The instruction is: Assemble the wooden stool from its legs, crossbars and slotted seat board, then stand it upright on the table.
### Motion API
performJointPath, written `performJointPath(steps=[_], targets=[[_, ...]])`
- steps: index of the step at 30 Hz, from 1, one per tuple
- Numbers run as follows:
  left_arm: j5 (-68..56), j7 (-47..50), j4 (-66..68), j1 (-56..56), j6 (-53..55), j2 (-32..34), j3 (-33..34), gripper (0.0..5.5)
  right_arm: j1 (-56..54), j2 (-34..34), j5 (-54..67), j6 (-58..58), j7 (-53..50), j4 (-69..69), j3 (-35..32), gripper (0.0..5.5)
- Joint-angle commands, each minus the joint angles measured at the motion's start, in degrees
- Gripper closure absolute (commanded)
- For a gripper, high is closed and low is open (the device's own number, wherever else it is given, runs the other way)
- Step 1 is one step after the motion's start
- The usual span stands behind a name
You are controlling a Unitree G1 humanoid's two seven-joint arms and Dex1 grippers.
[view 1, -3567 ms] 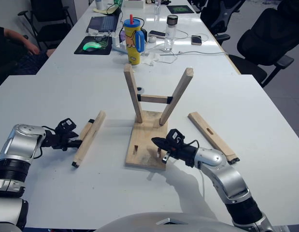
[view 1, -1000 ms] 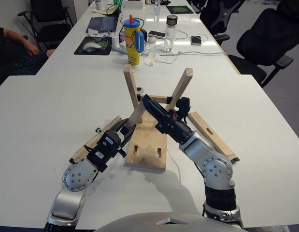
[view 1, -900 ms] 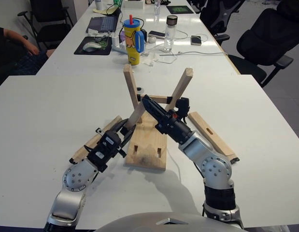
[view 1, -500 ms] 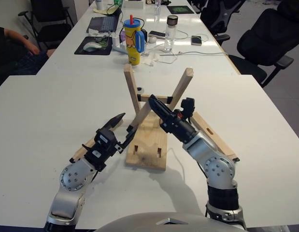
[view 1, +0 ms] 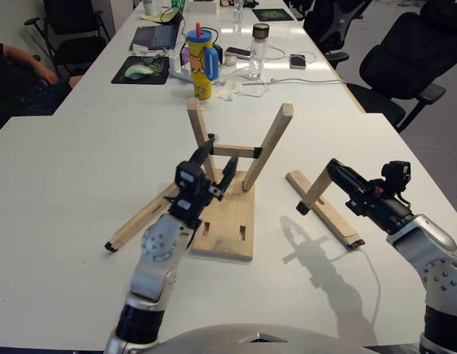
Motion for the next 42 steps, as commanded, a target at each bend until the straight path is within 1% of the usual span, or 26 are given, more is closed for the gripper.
performJointPath(steps=[1,6,11,23,28,34,42], targets=[[1.4,0.9,5.4,-4.6,-0.9,-2.1,-0.4,2.65,0.0,0.0,-8.0,-7.7,4.5,4.5,2.4,5.03],[-0.3,1.6,9.3,-5.0,-1.4,-3.2,2.2,2.65,-3.8,0.1,-14.3,-15.2,8.5,10.8,4.2,5.03],[-1.8,0.1,11.3,-5.4,-1.2,-3.1,3.1,2.65,-3.6,1.2,-18.1,-20.6,10.5,13.8,4.9,5.03],[-2.2,-2.1,11.5,-4.8,0.0,-2.8,2.8,2.65,-0.7,3.3,-21.1,-25.3,10.8,16.2,4.0,5.03],[-2.4,-2.7,10.9,-4.4,0.9,-2.5,2.8,2.65,0.4,4.5,-23.1,-28.9,11.1,17.0,4.7,5.03],[-2.7,-3.0,10.6,-3.7,1.5,-2.4,2.8,2.65,-0.5,4.5,-22.7,-29.5,11.3,18.0,4.9,5.03],[-3.0,-3.7,9.9,-3.6,2.6,-2.2,2.7,2.65,-0.8,6.5,-24.9,-32.8,11.3,19.9,7.4,5.03]])
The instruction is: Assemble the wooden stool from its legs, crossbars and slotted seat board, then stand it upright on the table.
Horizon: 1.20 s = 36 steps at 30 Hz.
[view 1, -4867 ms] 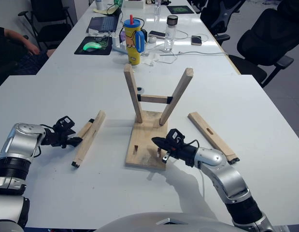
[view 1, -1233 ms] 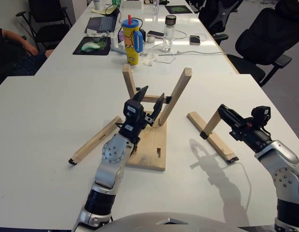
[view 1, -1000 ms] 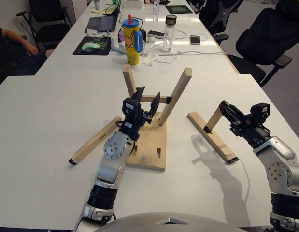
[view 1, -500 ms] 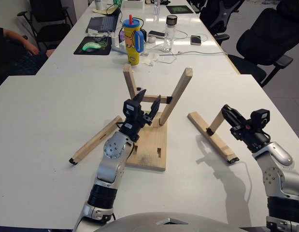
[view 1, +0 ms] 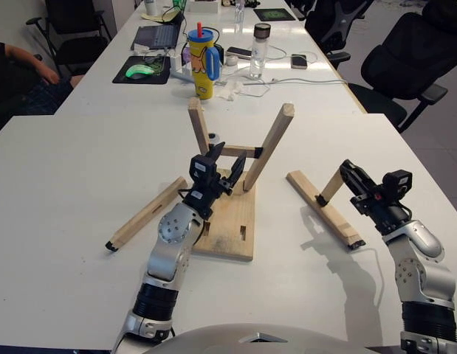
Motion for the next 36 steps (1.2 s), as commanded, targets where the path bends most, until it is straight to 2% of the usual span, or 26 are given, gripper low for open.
performJointPath(steps=[1,36], targets=[[-0.5,-0.8,-1.1,0.2,1.2,0.7,-0.2,2.65,0.6,1.3,-1.7,-0.4,0.0,1.0,1.6,5.03],[-1.0,-1.6,-0.9,0.2,2.0,1.0,-0.4,2.65,-1.2,2.0,0.1,-3.1,-0.8,-0.7,-1.3,5.03]])
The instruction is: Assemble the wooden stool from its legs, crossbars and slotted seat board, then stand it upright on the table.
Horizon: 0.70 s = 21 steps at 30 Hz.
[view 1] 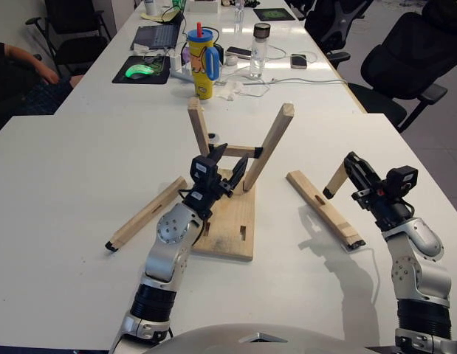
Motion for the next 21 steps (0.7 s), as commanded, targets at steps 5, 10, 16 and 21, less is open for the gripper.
performJointPath(steps=[5,10,16,21], targets=[[-0.4,-0.6,0.6,-0.5,0.7,0.1,-0.2,2.65,0.1,2.0,0.5,0.5,0.3,0.3,0.7,5.03],[-0.5,-0.9,0.9,-1.0,0.9,0.3,0.0,2.65,0.9,2.3,-0.2,-0.3,0.7,1.0,0.8,5.03],[-0.6,-1.2,0.9,-0.8,1.0,0.3,0.1,2.65,1.0,2.1,-0.1,-0.5,1.2,1.6,0.5,5.03],[-0.7,-1.3,0.7,-0.6,1.3,0.3,0.2,2.65,0.1,1.0,-0.6,-0.6,2.9,3.1,1.1,5.03]])
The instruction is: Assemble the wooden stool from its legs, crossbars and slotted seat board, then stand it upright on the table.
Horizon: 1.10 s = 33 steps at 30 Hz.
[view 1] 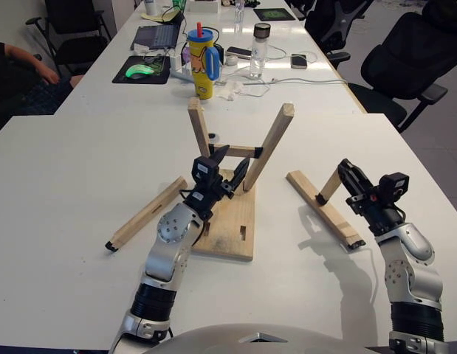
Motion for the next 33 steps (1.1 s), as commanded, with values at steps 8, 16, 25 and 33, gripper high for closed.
performJointPath(steps=[8,16,25,33], targets=[[-0.4,-0.2,0.2,-0.4,0.7,0.1,0.2,2.65,-3.7,-3.4,-1.4,-0.5,4.5,5.3,0.4,5.03],[-0.7,-0.7,0.0,-0.4,1.4,0.4,0.2,2.65,0.1,-1.3,-1.3,-2.2,4.7,5.8,0.8,5.03],[-1.2,-1.9,-0.1,-0.5,2.2,1.4,0.5,2.65,8.5,4.8,-2.9,-7.4,-0.1,3.4,2.2,5.04],[-1.0,-1.9,0.7,-1.0,1.9,1.2,0.5,2.65,7.5,4.9,-3.9,-8.2,-2.3,4.5,3.6,5.04]])
